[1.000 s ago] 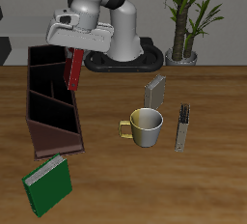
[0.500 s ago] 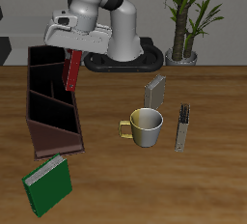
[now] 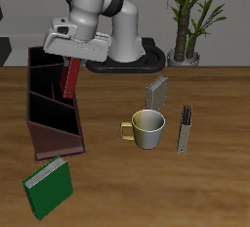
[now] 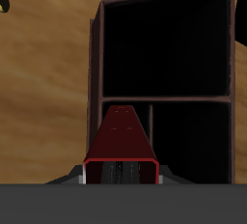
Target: Place the red book into the right desk caddy's front compartment
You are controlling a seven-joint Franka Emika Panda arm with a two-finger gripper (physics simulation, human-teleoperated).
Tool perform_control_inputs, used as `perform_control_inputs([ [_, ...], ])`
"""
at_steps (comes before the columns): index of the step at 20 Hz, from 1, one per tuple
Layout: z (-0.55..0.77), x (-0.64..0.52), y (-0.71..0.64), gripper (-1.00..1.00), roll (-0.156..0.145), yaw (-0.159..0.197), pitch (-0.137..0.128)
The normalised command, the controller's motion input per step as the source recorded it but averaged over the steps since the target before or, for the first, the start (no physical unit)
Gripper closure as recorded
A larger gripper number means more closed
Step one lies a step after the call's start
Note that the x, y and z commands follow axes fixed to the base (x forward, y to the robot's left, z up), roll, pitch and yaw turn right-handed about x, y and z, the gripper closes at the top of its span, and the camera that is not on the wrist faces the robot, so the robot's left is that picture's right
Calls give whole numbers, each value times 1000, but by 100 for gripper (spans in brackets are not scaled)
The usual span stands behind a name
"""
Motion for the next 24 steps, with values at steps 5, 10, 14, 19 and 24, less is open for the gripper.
perform_control_inputs([
  [5,-137,71,-2,100,1,-4,21],
  [10,-191,107,-23,100,2,3,29],
  [14,-240,89,-106,100,-22,-14,43],
  [19,-194,82,-33,100,-7,2,38],
  [24,-177,65,-53,100,-1,-3,31],
])
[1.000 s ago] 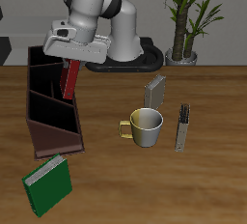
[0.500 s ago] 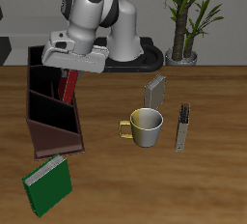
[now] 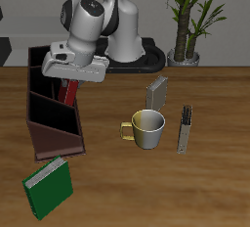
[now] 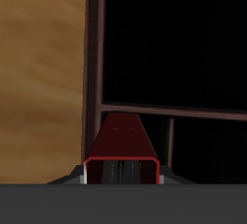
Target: Place the red book into the right desk caddy's front compartment
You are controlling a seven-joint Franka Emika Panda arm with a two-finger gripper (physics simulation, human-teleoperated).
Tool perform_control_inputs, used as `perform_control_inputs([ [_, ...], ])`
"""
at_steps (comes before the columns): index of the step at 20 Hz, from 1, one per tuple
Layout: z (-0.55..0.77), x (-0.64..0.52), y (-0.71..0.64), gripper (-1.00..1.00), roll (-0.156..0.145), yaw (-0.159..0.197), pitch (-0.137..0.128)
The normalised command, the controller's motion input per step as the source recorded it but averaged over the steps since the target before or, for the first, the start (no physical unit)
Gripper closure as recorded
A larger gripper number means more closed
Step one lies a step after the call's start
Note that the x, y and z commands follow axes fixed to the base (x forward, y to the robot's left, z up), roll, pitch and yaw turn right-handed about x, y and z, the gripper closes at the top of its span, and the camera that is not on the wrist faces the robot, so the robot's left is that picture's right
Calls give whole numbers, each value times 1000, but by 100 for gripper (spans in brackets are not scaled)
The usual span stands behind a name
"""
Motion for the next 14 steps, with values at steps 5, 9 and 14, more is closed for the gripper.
perform_control_inputs([
  [5,-238,103,-42,100,2,1,41],
  [9,-194,67,-35,-100,-37,-37,50],
  [14,-3,27,37,-100,10,-14,23],
])
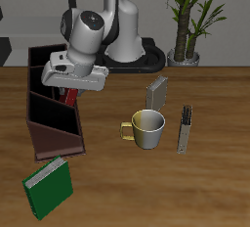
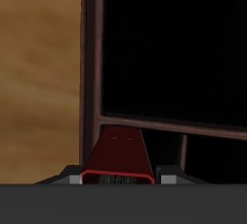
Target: Place the red book into the right desk caddy's front compartment
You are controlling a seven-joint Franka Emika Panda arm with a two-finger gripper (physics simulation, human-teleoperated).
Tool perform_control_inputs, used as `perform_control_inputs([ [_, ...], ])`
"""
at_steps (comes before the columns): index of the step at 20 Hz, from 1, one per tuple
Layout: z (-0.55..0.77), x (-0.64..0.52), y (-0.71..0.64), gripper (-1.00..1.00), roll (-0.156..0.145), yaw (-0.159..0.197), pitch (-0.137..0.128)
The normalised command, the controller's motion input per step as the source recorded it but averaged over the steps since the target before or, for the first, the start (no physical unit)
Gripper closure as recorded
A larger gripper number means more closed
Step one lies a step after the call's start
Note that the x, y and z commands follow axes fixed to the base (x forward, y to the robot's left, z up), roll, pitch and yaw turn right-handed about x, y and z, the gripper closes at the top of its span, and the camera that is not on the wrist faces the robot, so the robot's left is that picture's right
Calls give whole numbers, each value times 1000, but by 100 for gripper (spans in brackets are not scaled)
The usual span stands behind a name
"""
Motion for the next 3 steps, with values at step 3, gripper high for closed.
perform_control_inputs([
  [3,149,-4,141,-100,22,-8,-17],
])
